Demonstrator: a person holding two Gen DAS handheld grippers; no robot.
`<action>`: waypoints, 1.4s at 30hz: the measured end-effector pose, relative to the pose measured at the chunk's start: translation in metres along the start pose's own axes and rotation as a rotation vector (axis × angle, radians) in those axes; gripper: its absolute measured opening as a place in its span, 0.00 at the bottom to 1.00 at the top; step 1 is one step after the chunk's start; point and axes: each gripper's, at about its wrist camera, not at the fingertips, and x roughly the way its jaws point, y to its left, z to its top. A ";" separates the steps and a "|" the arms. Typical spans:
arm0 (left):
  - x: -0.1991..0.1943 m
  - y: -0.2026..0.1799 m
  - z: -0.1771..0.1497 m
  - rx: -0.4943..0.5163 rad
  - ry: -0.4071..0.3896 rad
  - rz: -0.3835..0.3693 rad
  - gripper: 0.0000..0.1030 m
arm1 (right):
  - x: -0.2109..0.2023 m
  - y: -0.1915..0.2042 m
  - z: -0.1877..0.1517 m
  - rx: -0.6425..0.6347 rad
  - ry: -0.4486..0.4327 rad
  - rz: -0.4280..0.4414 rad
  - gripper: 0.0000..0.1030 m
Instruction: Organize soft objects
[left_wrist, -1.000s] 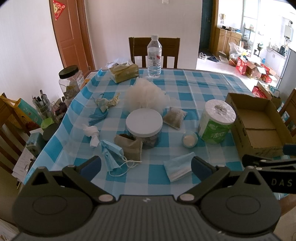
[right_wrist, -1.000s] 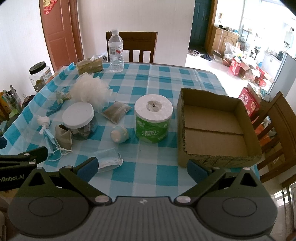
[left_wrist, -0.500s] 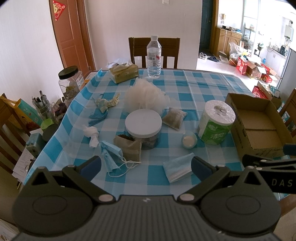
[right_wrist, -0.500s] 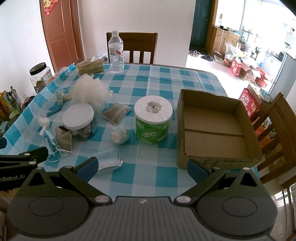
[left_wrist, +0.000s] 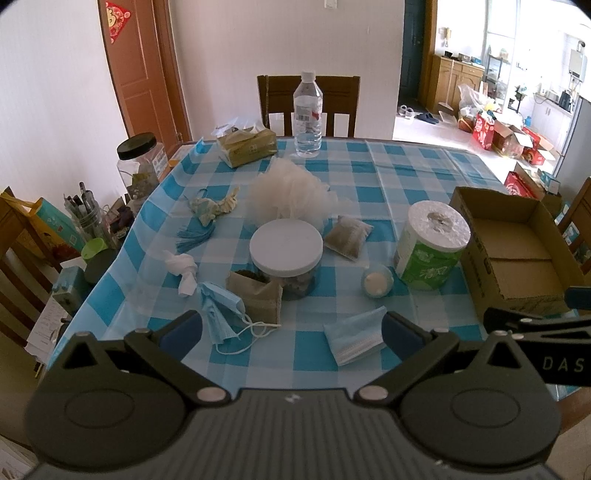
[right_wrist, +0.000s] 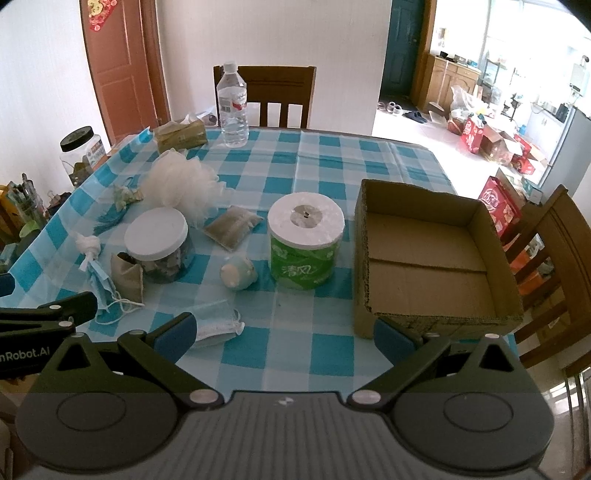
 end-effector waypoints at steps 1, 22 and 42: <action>0.001 0.000 0.000 0.000 0.001 -0.001 0.99 | 0.000 0.000 0.000 0.000 0.000 0.001 1.00; -0.002 -0.006 0.006 -0.008 -0.021 0.013 0.99 | 0.000 -0.002 0.001 -0.044 -0.049 0.046 1.00; 0.057 0.035 -0.026 0.019 -0.020 -0.056 0.99 | 0.048 0.031 -0.013 -0.234 -0.076 0.178 1.00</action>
